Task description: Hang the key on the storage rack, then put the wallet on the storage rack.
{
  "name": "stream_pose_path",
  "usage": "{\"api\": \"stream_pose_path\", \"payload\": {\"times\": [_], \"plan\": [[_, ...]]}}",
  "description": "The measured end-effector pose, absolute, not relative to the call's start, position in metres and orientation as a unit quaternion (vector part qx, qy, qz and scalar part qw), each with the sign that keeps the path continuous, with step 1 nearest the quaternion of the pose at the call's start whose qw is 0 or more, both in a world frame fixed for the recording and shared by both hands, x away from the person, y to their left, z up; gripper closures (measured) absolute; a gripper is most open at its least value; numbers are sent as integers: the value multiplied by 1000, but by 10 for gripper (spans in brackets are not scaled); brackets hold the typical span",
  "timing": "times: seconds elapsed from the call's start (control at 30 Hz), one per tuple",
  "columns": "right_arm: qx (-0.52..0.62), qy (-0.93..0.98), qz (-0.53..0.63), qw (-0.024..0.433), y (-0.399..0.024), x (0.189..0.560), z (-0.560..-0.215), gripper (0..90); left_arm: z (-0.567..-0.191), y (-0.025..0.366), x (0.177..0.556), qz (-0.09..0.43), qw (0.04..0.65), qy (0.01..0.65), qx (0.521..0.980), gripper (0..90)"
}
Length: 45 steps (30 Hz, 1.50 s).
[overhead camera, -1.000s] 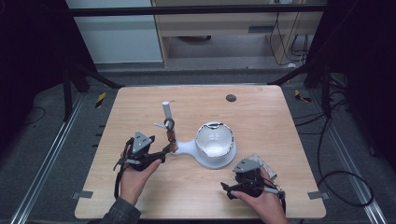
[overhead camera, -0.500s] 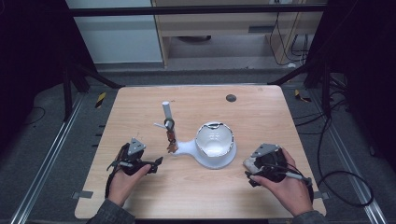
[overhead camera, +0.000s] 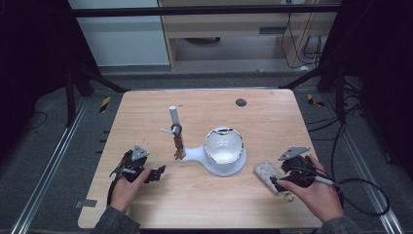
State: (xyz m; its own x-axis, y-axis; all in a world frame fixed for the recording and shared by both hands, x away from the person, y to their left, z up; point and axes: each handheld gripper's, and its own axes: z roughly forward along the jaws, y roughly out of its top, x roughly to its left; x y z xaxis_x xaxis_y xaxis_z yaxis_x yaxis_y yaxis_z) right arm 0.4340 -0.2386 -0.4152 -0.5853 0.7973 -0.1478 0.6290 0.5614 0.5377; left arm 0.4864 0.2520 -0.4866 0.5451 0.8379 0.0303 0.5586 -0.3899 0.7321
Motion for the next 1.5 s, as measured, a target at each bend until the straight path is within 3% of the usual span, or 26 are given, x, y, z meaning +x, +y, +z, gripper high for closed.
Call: {"api": "stream_pose_path", "payload": {"times": [0.3, 0.67, 1.5], "plan": [[424, 865, 209, 169, -247, 438, -418, 93, -496, 257, 490, 196, 333, 450, 805, 57], [428, 876, 183, 126, -243, 446, -429, 132, -503, 258, 493, 194, 314, 451, 813, 51], [434, 891, 118, 65, -230, 469, -455, 128, -508, 258, 493, 202, 329, 450, 805, 7]]}}
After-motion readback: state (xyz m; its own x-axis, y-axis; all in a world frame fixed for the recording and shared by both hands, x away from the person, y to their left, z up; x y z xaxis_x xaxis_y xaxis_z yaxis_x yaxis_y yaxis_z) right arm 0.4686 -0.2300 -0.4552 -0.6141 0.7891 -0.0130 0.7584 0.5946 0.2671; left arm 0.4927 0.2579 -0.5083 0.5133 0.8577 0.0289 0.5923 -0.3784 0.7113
